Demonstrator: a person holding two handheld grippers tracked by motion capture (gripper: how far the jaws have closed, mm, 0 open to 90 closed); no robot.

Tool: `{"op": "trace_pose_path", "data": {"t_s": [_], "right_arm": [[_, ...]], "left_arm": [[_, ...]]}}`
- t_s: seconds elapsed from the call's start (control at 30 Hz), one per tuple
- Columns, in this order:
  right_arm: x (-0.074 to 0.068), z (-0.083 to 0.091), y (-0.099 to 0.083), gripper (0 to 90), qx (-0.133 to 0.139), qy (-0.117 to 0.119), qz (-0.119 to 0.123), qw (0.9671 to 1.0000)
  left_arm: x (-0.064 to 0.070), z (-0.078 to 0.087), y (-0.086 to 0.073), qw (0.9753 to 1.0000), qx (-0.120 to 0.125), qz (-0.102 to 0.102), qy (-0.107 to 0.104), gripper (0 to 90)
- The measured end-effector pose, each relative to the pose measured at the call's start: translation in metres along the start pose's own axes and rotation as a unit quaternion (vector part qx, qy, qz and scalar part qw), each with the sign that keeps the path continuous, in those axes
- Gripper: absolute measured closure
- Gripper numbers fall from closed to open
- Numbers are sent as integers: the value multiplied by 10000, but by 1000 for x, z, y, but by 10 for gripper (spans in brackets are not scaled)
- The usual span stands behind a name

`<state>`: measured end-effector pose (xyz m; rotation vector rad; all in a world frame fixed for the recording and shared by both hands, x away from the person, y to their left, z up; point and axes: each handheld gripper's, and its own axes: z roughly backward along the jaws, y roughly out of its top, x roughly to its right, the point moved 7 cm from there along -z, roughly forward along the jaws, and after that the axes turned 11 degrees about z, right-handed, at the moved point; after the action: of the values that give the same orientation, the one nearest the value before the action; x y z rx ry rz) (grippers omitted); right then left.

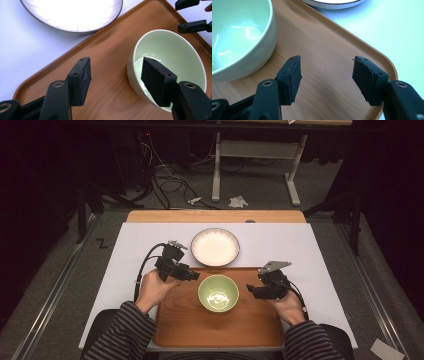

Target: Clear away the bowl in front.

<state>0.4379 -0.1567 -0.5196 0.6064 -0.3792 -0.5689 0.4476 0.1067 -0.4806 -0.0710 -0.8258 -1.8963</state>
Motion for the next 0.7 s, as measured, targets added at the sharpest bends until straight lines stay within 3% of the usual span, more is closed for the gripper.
{"op": "trace_pose_path", "data": {"t_s": [0.43, 0.57, 0.7], "right_arm": [[0, 0, 0, 415, 7, 14, 1, 10000], [0, 0, 0, 415, 1, 17, 5, 10000], [0, -1, 0, 415, 15, 8, 4, 10000]], "left_arm": [[-12, 3, -6, 9999, 20, 155, 73, 404], [-17, 2, -9, 9995, 78, 81, 280, 403], [-21, 1, -11, 9993, 108, 156, 311, 403]]}}
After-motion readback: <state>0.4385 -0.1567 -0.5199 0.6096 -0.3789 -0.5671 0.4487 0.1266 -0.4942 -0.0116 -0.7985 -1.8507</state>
